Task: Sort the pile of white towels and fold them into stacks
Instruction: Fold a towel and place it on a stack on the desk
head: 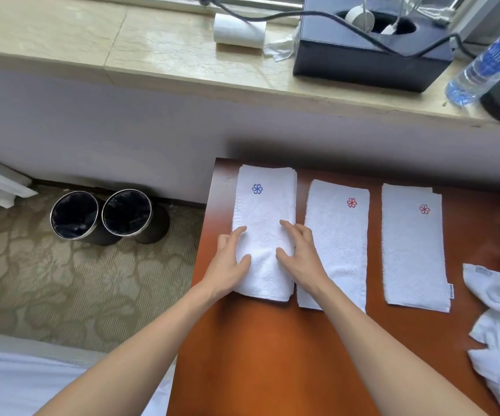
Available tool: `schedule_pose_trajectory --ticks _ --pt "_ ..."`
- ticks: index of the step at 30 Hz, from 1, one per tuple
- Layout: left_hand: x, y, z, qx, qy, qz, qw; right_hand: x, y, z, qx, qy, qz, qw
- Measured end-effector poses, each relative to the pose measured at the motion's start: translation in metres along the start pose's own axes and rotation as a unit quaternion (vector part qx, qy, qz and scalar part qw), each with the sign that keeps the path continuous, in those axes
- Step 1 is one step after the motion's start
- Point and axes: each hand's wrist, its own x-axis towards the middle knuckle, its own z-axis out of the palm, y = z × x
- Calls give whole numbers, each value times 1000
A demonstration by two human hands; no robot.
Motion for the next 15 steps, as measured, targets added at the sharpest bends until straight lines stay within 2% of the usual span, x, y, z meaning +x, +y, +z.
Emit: schedule_pose_trajectory --ticks 3,9,12,15 --pt "-21 -6 6 40 -35 -9 999 -29 13 4 -23 -25 11 999" --pt "-45 -5 13 124 -34 -23 991 -62 23 12 -21 -16 19 999" --pt "-46 1 11 218 13 4 976 -65 20 12 -63 -8 5 998" --pt "-33 8 9 300 45 79 950 -62 13 14 -167 25 -41 985"
